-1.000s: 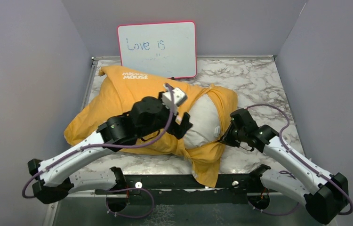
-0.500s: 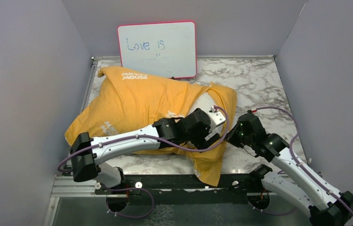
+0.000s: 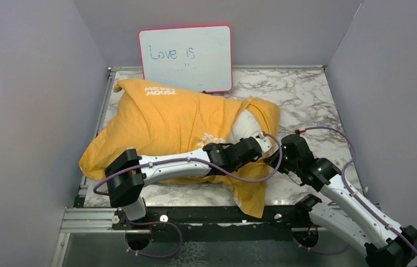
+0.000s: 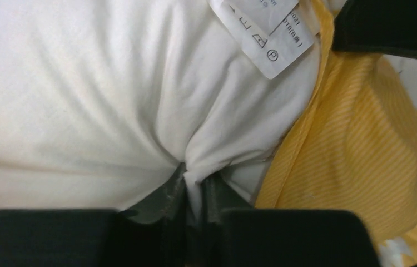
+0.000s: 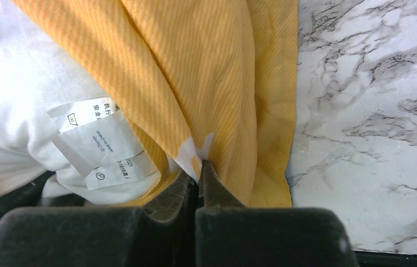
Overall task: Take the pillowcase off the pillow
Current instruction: Remove the pillow from the pillowcase.
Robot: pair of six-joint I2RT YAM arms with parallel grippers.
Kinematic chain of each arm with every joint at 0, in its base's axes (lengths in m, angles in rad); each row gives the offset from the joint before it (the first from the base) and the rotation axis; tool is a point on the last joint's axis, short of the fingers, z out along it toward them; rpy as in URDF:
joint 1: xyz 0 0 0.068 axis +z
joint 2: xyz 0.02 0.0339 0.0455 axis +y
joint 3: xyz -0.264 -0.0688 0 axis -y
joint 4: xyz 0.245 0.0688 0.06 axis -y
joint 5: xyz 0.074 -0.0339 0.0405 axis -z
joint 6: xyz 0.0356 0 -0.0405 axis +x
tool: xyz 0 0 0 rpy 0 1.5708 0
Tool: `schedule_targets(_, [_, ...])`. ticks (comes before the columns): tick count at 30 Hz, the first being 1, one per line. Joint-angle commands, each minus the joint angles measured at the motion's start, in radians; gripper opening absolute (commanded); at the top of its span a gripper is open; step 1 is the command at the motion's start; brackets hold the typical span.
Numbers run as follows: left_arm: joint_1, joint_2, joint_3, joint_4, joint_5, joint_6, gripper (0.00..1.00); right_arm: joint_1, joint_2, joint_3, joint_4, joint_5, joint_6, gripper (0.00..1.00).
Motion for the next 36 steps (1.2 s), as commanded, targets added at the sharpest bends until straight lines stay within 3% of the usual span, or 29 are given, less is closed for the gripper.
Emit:
schedule_targets(1, [0.056, 0.031, -0.005, 0.003, -0.066, -0.019, 0.00, -0.009, -0.010, -0.029, -0.066, 0.093, 0.009, 0.01])
schedule_targets(6, [0.145, -0.008, 0.009, 0.011, -0.118, -0.067, 0.00, -0.010, -0.024, -0.023, -0.120, 0.118, 0.015, 0.01])
schedule_targets(11, [0.383, -0.098, -0.005, 0.017, -0.033, -0.203, 0.00, -0.010, -0.046, -0.024, -0.154, 0.079, 0.048, 0.01])
schedule_targets(18, [0.359, -0.102, -0.019, 0.051, 0.166, -0.251, 0.00, -0.010, -0.012, 0.020, -0.036, -0.124, -0.075, 0.01])
schedule_targets(22, [0.311, -0.093, -0.032, 0.065, 0.180, -0.274, 0.00, -0.010, 0.021, 0.115, -0.030, -0.230, -0.083, 0.20])
schedule_targets(27, [0.280, -0.095, -0.032, 0.084, 0.175, -0.300, 0.00, -0.010, 0.068, 0.181, -0.058, -0.345, -0.040, 0.61])
schedule_targets(30, [0.269, -0.091, -0.024, 0.087, 0.168, -0.304, 0.00, -0.009, 0.071, 0.170, -0.007, -0.418, -0.001, 0.67])
schedule_targets(36, [0.258, -0.074, -0.007, 0.087, 0.162, -0.306, 0.00, -0.009, 0.111, 0.101, 0.170, -0.557, 0.102, 0.67])
